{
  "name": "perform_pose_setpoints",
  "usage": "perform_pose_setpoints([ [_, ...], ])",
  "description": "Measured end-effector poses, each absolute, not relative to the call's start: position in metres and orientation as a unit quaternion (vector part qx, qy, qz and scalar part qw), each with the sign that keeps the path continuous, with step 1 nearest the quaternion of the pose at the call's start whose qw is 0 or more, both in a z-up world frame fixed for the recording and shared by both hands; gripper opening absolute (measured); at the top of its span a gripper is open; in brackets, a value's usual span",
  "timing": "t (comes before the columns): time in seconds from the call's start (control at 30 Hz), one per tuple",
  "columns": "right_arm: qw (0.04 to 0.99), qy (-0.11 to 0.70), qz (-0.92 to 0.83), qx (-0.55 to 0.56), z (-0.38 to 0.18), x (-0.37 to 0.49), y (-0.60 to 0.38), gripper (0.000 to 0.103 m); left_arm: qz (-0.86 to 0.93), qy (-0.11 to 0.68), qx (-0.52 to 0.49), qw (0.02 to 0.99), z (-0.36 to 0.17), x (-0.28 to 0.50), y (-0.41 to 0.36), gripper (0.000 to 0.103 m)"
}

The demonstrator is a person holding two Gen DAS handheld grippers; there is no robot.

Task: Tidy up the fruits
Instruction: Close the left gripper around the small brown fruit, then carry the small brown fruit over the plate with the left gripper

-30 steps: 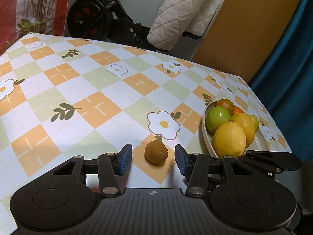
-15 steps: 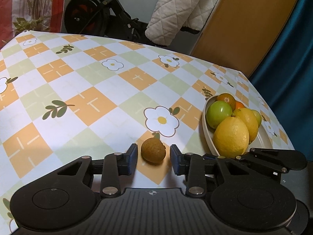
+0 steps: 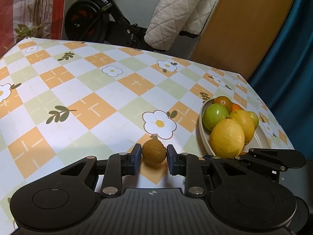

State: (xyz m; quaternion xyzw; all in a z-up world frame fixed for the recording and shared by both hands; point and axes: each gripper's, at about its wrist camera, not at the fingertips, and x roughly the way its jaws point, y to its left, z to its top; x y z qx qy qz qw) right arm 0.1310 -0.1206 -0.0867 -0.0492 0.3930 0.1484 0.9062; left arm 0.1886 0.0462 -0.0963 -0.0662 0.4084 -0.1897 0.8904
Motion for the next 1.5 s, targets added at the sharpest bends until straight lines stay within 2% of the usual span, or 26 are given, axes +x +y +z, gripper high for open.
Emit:
perform_pose_setpoints([
  [0.67, 0.934, 0.325, 0.146, -0.027, -0.053, 0.104, -0.146, 0.026, -0.203, 0.376, -0.034, 0.903, -0.055, 0.16, 0.03, 0.029],
  [1.07, 0.951, 0.291, 0.105, 0.008, -0.042, 0.092, -0.205, 0.026, -0.247, 0.366, 0.005, 0.897, -0.036, 0.158, -0.032, 0.029],
  [1.5, 0.953, 0.297, 0.043, 0.04, -0.066, 0.075, -0.281, 0.026, -0.285, 0.392, 0.035, 0.874, -0.05, 0.16, -0.098, 0.029],
])
